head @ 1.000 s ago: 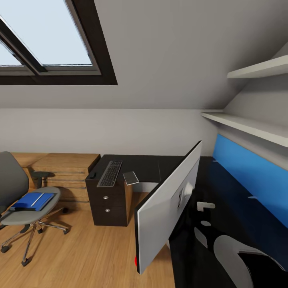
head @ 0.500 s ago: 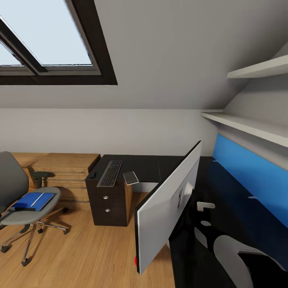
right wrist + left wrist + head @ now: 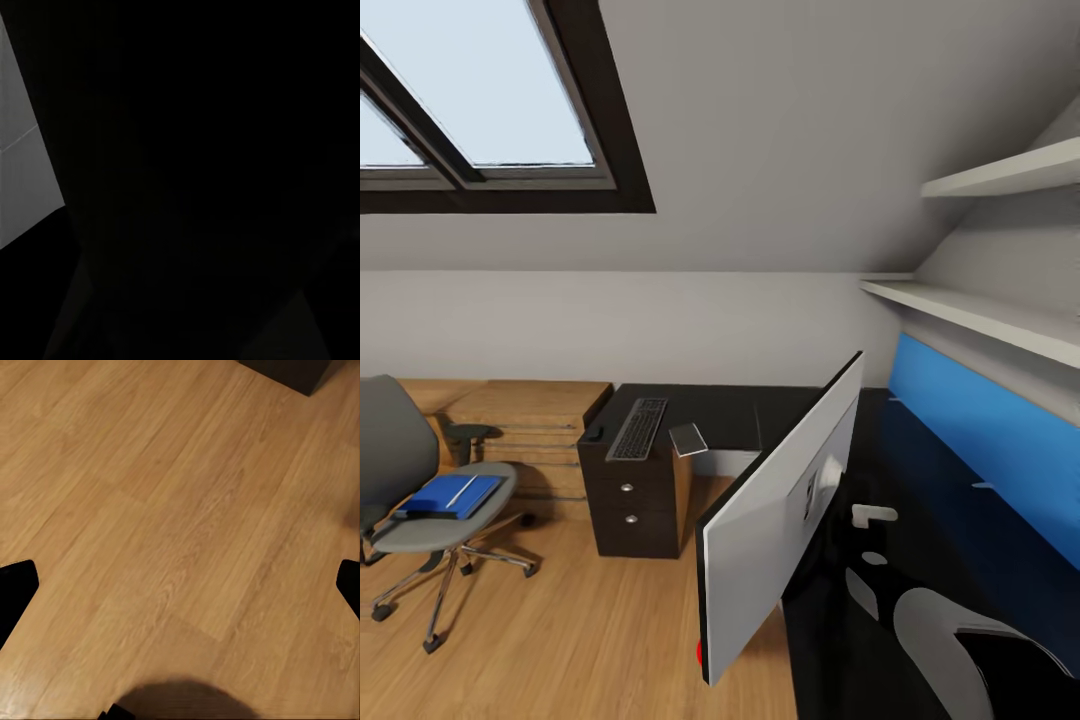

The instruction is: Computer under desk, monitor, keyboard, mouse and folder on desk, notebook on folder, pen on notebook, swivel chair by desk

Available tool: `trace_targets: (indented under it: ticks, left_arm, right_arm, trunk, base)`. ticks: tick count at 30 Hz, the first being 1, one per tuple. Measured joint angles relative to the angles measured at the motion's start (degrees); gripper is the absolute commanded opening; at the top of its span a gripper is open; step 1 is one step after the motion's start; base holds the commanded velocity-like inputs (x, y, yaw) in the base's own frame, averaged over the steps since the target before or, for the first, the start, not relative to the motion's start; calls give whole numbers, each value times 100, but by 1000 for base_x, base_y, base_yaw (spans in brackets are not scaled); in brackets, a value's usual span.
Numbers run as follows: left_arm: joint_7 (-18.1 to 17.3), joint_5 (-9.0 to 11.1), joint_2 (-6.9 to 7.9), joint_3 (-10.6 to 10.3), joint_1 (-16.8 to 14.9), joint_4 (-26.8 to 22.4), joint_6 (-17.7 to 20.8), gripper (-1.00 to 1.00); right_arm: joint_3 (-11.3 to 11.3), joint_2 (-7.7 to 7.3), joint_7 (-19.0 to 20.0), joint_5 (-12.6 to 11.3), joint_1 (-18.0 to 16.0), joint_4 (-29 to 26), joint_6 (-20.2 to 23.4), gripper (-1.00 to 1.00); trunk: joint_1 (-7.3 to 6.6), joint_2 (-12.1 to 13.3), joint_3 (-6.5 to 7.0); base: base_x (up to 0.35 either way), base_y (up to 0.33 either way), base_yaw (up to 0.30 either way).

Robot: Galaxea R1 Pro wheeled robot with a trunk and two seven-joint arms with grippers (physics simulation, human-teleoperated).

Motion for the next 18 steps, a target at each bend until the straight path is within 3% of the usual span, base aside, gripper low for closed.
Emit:
trace_targets:
  ticks: [11, 18]
  left_arm:
    - [5, 0, 0, 1, 0, 1, 1, 100]
    - [6, 0, 0, 0, -1, 2, 1, 100]
  right_arm:
    - [-3, 0, 2, 9, -1, -1, 4, -100]
    - [-5, 1, 5, 19, -1, -2, 6, -100]
  trunk:
    - [0, 0, 0]
    - [0, 0, 0]
  base:
    - [-327, -10, 0]
    - [-313, -140, 0]
